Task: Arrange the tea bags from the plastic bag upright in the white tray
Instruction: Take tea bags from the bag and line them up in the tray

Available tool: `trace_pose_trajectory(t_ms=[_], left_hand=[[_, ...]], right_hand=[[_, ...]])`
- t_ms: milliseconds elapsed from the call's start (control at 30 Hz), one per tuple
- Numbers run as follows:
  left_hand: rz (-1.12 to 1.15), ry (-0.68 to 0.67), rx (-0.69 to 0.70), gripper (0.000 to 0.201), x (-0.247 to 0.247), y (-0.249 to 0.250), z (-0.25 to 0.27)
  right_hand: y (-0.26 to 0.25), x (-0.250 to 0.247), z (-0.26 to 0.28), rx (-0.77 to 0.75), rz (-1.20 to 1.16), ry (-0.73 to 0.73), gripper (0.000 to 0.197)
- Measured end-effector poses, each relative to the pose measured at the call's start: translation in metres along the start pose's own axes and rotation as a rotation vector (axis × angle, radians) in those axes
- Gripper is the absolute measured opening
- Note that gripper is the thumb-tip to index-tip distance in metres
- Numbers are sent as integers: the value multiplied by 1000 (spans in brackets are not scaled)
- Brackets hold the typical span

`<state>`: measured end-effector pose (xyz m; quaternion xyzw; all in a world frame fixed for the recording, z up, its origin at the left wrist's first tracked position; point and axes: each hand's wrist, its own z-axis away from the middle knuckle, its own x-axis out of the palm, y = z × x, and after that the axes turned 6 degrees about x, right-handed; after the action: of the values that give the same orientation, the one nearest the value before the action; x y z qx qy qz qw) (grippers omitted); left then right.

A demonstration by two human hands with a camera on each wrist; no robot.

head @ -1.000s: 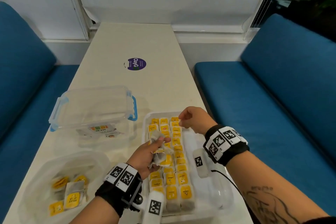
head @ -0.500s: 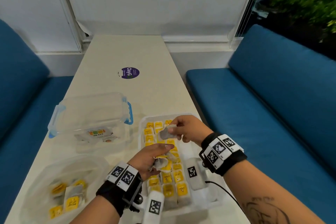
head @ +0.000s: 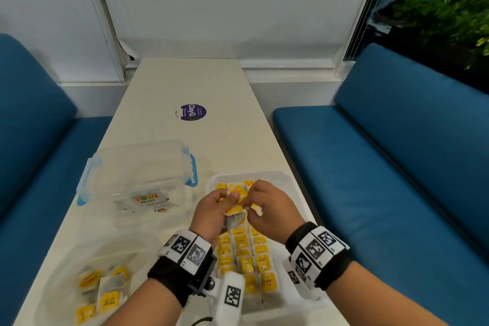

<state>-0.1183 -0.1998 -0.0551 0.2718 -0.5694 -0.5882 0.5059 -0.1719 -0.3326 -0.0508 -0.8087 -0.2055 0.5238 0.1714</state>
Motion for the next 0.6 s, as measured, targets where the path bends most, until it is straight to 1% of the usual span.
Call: trace_pose_trajectory(t_ms=[33,67,100,133,167,233,267,300,333,367,433,500,567,600], left_hand=[[-23,-15,23,13,-1,1,0],[-63,-29,49,11,-3,0,-1],[-112,-39,72,10,-4,1,-1],[-155,-48,95,9,-5,1,-1],[-189,-56,113,8,-5,1,-1],[-252,-71,139,8,-6,1,-3],[-275,-73,151,8,-6,1,-3],[-288,-71,162,8,-5,2,-2],[-295,-72,170,8,-5,2,-1],[-296,-73,169,7,-5,3,0],[-265,-65,151,6,-5,5,2],[-226,-49,122,8,-6,3,4],[-254,-46,106,14,-10,-2,2],[-259,-50,92,17,-11,-5,1]], right_hand=[[-1,-4,-1,71,-84,-15,20],[-2,-8,-2,167,-185,5,16],[-1,-12,-5,267,-272,52,9],[-1,-16,-10,362,-333,83,9],[1,-20,-14,449,-388,51,13],[2,-26,-23,558,-508,-146,18],[2,-27,-25,583,-551,-228,15],[1,-29,-27,589,-571,-274,8],[1,-29,-27,579,-564,-288,7],[1,-30,-28,571,-572,-284,14],[2,-31,-28,593,-637,-238,22],[2,-32,-30,632,-700,-163,23],[5,-33,-32,677,-665,-99,22],[7,-34,-32,706,-667,-90,22]])
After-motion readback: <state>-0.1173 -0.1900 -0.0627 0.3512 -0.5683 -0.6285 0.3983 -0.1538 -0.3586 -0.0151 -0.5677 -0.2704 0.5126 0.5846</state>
